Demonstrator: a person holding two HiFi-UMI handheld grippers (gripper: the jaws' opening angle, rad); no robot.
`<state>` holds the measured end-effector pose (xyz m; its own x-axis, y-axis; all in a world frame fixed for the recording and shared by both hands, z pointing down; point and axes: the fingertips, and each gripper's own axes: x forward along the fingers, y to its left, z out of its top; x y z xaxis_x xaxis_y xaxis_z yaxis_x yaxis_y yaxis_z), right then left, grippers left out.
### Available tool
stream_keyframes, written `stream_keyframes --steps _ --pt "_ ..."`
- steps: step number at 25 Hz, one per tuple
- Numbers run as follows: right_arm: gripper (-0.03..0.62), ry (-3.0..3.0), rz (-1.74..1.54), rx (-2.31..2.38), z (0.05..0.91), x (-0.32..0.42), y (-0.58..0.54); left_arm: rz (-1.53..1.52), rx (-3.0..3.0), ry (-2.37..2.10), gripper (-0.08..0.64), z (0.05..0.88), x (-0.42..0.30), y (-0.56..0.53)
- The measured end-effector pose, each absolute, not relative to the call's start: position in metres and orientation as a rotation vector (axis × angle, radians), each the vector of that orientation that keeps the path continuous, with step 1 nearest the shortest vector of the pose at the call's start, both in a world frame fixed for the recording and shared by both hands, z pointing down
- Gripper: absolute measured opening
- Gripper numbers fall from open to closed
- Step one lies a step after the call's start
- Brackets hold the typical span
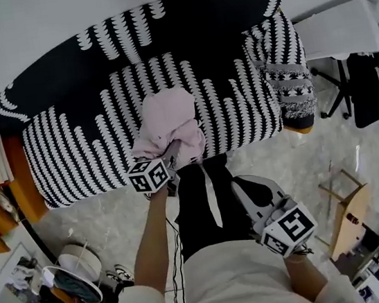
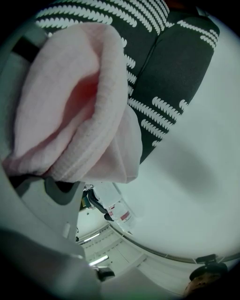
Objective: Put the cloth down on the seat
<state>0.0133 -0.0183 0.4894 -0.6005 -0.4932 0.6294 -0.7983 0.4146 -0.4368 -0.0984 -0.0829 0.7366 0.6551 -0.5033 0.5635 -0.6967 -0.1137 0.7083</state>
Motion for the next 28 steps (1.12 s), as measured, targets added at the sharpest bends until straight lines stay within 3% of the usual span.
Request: stream_keyframes --steps 28 --pt "0.008 -2.175 1.133 1.047 0.54 0.015 0.005 0.359 1.668 -1.048 0.204 0.855 -0.116 -0.085"
